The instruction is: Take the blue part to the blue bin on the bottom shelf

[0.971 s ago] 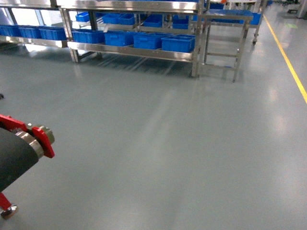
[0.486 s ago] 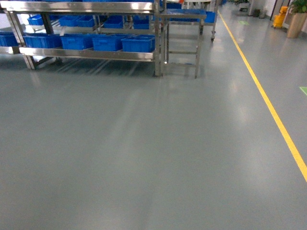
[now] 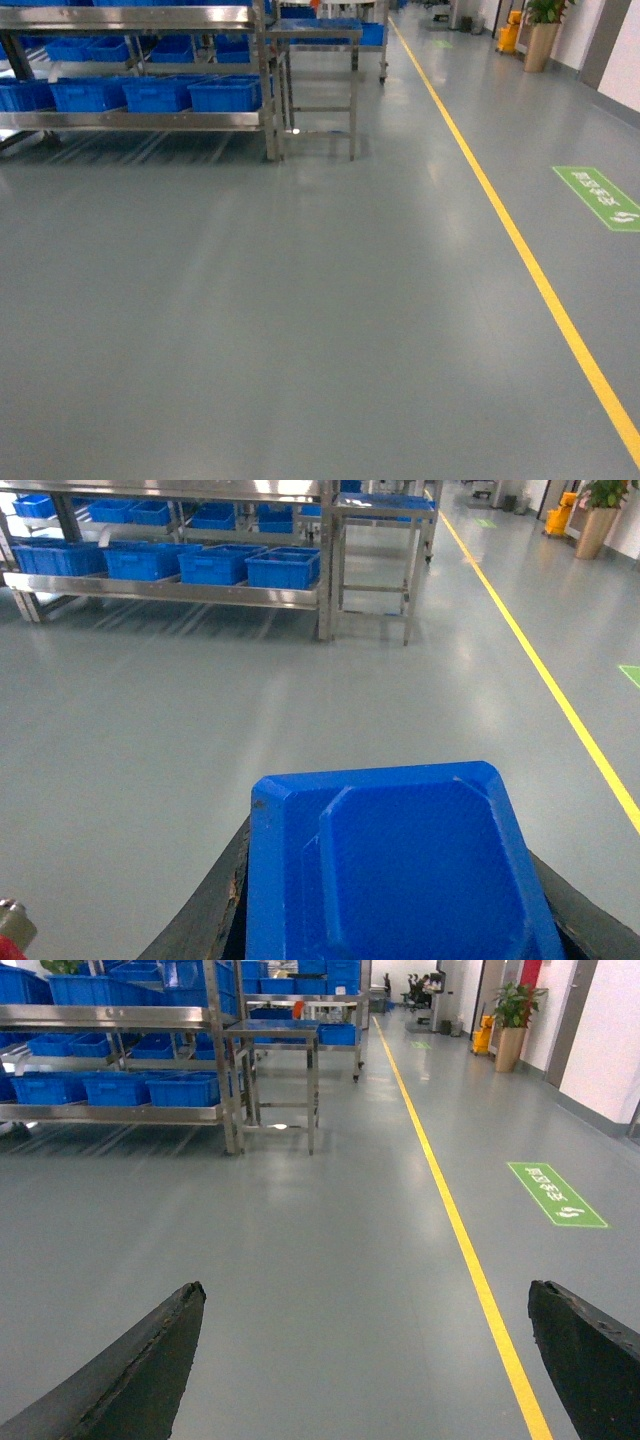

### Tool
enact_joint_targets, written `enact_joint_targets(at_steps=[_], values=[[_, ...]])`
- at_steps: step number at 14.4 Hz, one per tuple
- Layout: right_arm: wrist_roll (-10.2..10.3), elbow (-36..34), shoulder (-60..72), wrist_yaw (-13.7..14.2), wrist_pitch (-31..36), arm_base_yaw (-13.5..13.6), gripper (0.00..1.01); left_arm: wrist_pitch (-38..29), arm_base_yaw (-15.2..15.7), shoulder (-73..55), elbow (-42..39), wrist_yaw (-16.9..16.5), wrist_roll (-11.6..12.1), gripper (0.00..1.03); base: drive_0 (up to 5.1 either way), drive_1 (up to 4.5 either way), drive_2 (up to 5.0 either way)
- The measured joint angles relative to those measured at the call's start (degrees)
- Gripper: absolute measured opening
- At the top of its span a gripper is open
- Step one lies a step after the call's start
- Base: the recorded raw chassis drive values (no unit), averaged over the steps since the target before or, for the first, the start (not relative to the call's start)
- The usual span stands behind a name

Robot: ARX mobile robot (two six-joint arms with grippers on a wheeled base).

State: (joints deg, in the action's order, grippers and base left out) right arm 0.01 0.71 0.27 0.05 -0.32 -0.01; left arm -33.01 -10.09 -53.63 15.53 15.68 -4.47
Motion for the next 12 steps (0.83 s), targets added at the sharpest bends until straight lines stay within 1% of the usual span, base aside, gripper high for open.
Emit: enact_joint_targets(at_steps=[2,12], values=[[0.02,0.0,0.0,-0.02,0.0,0.0,0.98,-0.37,0.17,0.44,0.0,0.48,-0.02,0.44,-0.1,4.28,-4.4],[0.0,0.0,0.0,-0.02,0.02,0.0,0.98,-0.02,0.15,0.09,0.0,0.39,-0.02,0.44,0.0,4.29,-4.4]])
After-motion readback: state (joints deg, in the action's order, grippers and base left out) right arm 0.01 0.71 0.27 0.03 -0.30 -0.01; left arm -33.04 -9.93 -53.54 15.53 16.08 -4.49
